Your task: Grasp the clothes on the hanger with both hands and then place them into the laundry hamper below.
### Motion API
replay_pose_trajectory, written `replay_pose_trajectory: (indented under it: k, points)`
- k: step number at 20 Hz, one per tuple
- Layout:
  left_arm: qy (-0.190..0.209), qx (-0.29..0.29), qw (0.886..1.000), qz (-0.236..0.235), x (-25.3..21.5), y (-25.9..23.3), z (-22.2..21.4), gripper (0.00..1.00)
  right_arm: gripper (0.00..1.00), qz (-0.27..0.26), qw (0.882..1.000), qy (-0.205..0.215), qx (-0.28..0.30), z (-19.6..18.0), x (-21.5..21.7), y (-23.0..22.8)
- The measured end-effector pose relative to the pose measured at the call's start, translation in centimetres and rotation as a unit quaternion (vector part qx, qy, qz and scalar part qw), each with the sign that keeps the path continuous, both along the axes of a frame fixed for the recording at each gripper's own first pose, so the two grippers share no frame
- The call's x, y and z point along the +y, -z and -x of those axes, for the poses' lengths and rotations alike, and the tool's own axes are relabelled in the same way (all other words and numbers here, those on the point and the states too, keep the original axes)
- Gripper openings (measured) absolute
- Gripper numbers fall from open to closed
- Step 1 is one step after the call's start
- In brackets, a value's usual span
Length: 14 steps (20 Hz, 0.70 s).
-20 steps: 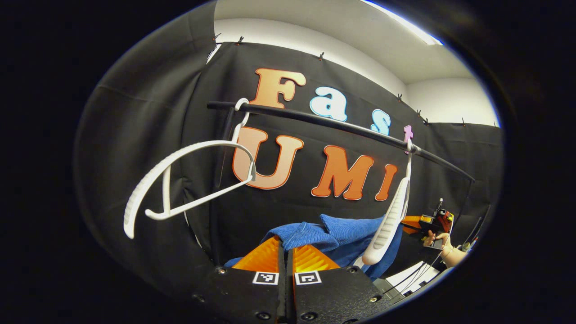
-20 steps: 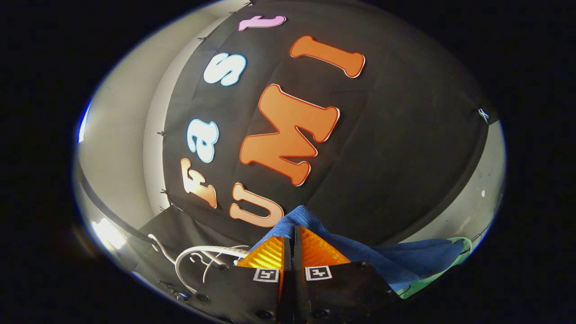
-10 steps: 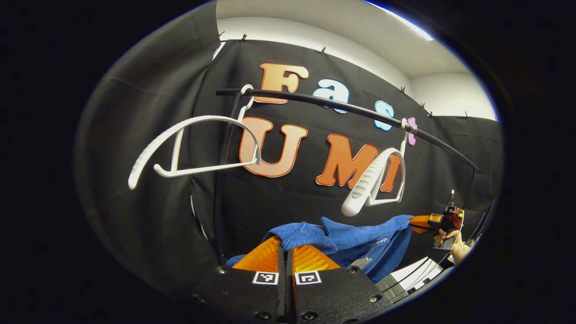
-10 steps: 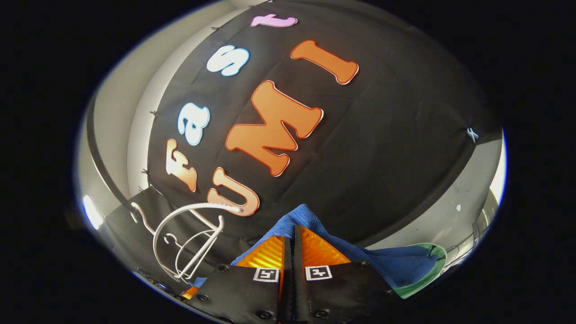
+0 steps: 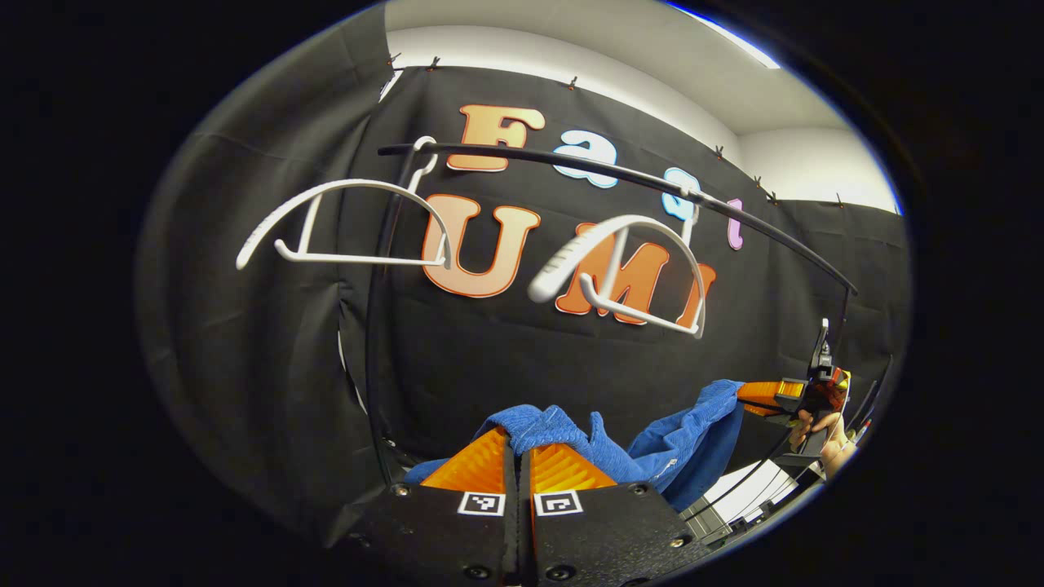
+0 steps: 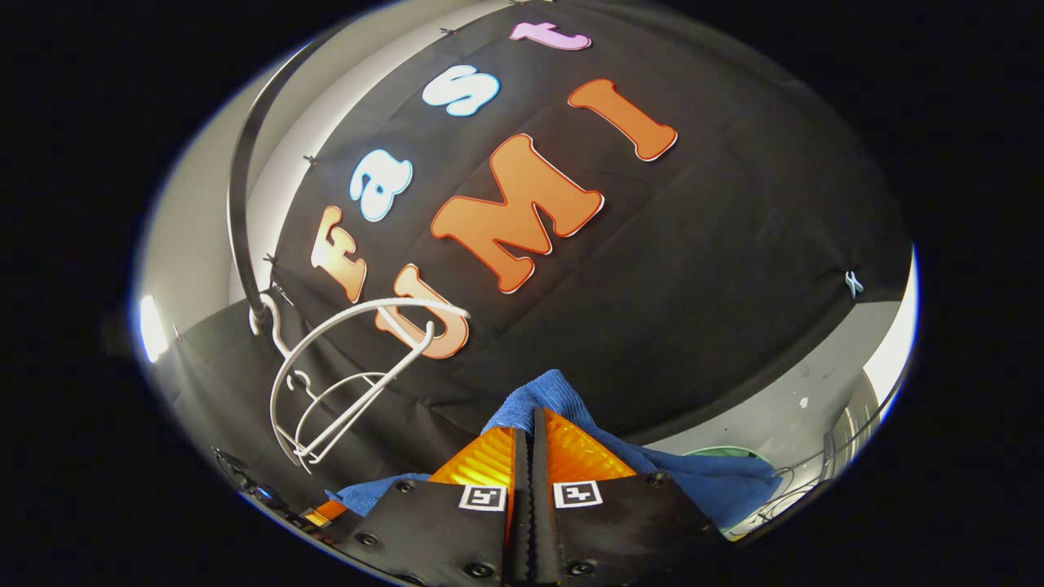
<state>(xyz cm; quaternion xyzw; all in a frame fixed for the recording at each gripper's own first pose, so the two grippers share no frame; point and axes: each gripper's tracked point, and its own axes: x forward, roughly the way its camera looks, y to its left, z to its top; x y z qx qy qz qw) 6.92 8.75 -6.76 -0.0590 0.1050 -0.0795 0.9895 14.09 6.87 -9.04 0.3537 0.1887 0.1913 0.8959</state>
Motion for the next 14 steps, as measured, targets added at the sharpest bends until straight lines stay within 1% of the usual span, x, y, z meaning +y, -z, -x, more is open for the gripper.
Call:
replay_pose_trajectory:
  k: [4,7,9,14]
  points:
    - [0.019,0.008,1.0,0.004,-3.0,1.2,0.2,0.0,0.08,0.048,0.999,-0.01,-0.01,2.4,0.6,1.1]
    - [0.042,0.019,0.999,-0.004,-5.6,2.6,0.0,0.0,0.08,0.086,0.996,-0.015,-0.017,3.9,0.8,1.9]
    - [0.055,0.029,0.998,-0.001,-7.0,3.5,-0.4,0.0,0.08,0.107,0.994,-0.018,-0.02,5.0,1.1,2.3]
    - [0.085,0.046,0.995,-0.005,-10.6,5.1,-1.7,0.0,0.08,0.155,0.988,-0.017,-0.021,6.1,1.0,4.0]
